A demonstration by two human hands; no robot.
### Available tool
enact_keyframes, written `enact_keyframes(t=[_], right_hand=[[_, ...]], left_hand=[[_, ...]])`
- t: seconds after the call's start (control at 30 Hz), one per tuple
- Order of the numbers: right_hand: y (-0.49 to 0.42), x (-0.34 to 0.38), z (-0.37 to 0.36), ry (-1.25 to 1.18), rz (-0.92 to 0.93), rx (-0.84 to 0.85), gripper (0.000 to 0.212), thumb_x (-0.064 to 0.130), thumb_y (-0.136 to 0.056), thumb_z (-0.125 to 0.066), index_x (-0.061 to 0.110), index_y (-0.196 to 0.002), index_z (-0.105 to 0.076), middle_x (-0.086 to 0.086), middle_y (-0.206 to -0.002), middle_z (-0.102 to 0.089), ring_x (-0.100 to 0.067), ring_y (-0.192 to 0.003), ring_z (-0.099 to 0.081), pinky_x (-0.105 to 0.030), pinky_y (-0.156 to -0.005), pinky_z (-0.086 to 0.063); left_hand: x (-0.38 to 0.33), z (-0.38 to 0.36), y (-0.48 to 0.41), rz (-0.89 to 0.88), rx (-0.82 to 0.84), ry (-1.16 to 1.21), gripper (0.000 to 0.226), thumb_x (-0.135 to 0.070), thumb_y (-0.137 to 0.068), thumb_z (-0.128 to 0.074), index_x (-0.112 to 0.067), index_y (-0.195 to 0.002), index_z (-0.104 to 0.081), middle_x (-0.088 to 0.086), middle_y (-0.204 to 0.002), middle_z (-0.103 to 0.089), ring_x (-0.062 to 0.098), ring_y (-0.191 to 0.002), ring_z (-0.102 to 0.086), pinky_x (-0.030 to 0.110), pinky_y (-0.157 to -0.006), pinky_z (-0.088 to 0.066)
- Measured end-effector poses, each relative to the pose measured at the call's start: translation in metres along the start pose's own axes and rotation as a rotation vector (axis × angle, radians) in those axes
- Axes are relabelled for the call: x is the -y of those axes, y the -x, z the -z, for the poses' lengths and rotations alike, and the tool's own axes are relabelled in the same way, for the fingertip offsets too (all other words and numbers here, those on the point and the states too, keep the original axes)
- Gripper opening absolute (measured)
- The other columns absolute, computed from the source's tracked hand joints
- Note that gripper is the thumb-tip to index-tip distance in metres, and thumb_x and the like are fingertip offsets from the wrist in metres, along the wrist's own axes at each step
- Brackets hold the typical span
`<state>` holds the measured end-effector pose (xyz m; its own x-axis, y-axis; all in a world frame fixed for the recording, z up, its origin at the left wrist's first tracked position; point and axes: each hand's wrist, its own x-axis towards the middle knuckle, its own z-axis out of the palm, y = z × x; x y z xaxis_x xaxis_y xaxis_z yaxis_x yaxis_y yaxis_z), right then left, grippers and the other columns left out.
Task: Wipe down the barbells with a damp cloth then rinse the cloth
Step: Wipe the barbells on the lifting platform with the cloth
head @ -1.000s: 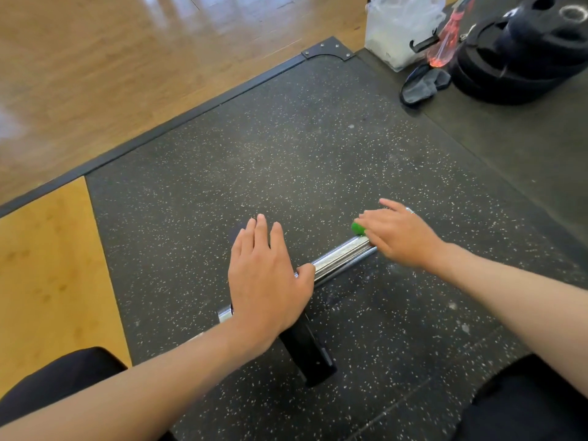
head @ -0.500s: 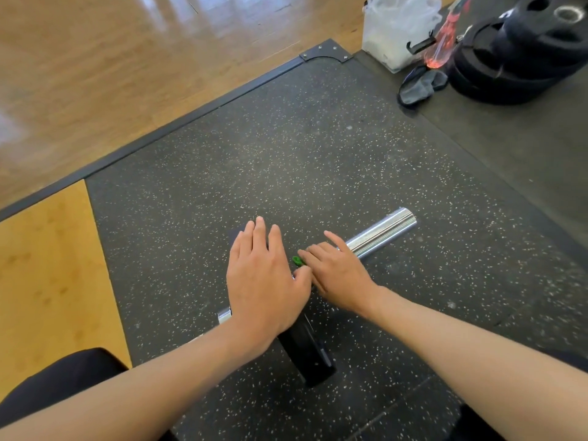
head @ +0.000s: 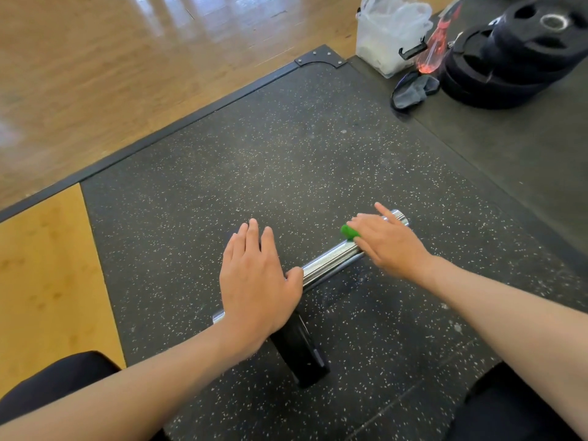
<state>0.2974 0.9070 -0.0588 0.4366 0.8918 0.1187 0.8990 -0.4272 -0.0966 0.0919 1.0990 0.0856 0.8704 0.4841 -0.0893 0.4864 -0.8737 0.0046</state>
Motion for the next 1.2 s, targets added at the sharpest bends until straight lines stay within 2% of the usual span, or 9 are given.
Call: enact_keyframes(t=[0.27,0.37,0.53,0.67,0.83,0.97,1.03,1.13,1.2], right_hand=[[-0.027,-0.01,0.005,-0.166,-0.503,0.009,0.046,0.031,-0.099,-0.022,0.013,-0.08,-0.06,-0.004,-0.078,-0.059,-0.026,-0.075,-0.052,-0.048,-0.11,-0.037],[-0.031,0.013,0.004,-0.276,-0.769,-0.183,0.033,0.018,-0.103,-0.036,0.004,-0.09,-0.063,-0.013,-0.093,-0.062,-0.03,-0.088,-0.051,-0.047,-0.092,-0.044],[-0.022,0.046,-0.002,-0.443,-1.016,-0.326,0.038,0.012,-0.108,-0.033,0.002,-0.144,-0.043,-0.012,-0.151,-0.043,-0.031,-0.142,-0.036,-0.048,-0.118,-0.033],[-0.034,0.01,0.016,-0.485,-1.194,-0.194,0.032,0.016,-0.109,-0.032,0.003,-0.123,-0.057,-0.016,-0.128,-0.058,-0.029,-0.097,-0.052,-0.037,-0.078,-0.038],[-0.033,0.011,0.018,-0.449,-1.028,-0.108,0.035,0.0,-0.101,-0.036,0.003,-0.123,-0.064,-0.017,-0.136,-0.058,-0.033,-0.116,-0.053,-0.037,-0.095,-0.043],[-0.01,0.039,-0.006,-0.271,-0.812,-0.181,0.049,-0.009,-0.098,-0.041,-0.005,-0.147,-0.043,-0.021,-0.157,-0.038,-0.036,-0.152,-0.024,-0.044,-0.126,-0.014],[-0.013,0.022,-0.004,-0.268,-0.772,-0.144,0.042,-0.001,-0.101,-0.043,-0.005,-0.142,-0.049,-0.022,-0.15,-0.047,-0.036,-0.144,-0.038,-0.043,-0.121,-0.03],[-0.029,-0.004,0.013,-0.385,-0.928,-0.078,0.032,0.011,-0.105,-0.035,-0.001,-0.115,-0.063,-0.019,-0.122,-0.063,-0.031,-0.097,-0.055,-0.036,-0.079,-0.041],[-0.033,0.0,0.017,-0.405,-1.01,-0.093,0.031,0.005,-0.102,-0.035,0.0,-0.113,-0.064,-0.02,-0.125,-0.061,-0.03,-0.1,-0.055,-0.038,-0.081,-0.045]], left_hand=[[0.0,-0.001,0.001,0.004,0.016,0.002,0.079,-0.048,-0.084,-0.035,-0.005,-0.15,-0.042,0.017,-0.159,-0.033,0.031,-0.148,-0.029,0.043,-0.124,-0.021],[0.001,-0.001,0.0,0.003,0.011,0.005,0.08,-0.05,-0.084,-0.03,-0.005,-0.149,-0.042,0.017,-0.159,-0.034,0.031,-0.148,-0.03,0.043,-0.124,-0.021],[0.0,0.0,0.004,-0.002,0.004,0.0,0.08,-0.05,-0.083,-0.031,-0.005,-0.147,-0.046,0.018,-0.158,-0.037,0.032,-0.147,-0.033,0.043,-0.123,-0.024],[0.0,0.001,0.001,0.001,0.0,-0.003,0.081,-0.05,-0.083,-0.029,-0.006,-0.148,-0.045,0.017,-0.158,-0.036,0.031,-0.147,-0.032,0.042,-0.124,-0.022],[0.002,0.0,-0.001,-0.002,0.003,-0.017,0.081,-0.05,-0.083,-0.03,-0.006,-0.149,-0.044,0.019,-0.158,-0.035,0.032,-0.148,-0.031,0.043,-0.123,-0.021],[0.001,0.002,-0.001,-0.025,0.014,-0.039,0.08,-0.051,-0.084,-0.033,-0.009,-0.151,-0.042,0.019,-0.162,-0.027,0.031,-0.152,-0.022,0.044,-0.125,-0.017],[0.002,0.002,-0.001,-0.036,0.005,-0.053,0.08,-0.053,-0.083,-0.031,-0.009,-0.15,-0.044,0.018,-0.163,-0.025,0.029,-0.153,-0.019,0.045,-0.126,-0.014],[0.002,0.003,-0.002,-0.065,-0.024,-0.077,0.078,-0.053,-0.083,-0.033,-0.009,-0.145,-0.05,0.016,-0.163,-0.026,0.028,-0.154,-0.014,0.048,-0.126,-0.011],[0.002,0.002,-0.002,-0.137,-0.032,-0.123,0.073,-0.051,-0.085,-0.039,-0.008,-0.143,-0.053,0.015,-0.164,-0.024,0.027,-0.155,-0.009,0.05,-0.125,-0.011]])
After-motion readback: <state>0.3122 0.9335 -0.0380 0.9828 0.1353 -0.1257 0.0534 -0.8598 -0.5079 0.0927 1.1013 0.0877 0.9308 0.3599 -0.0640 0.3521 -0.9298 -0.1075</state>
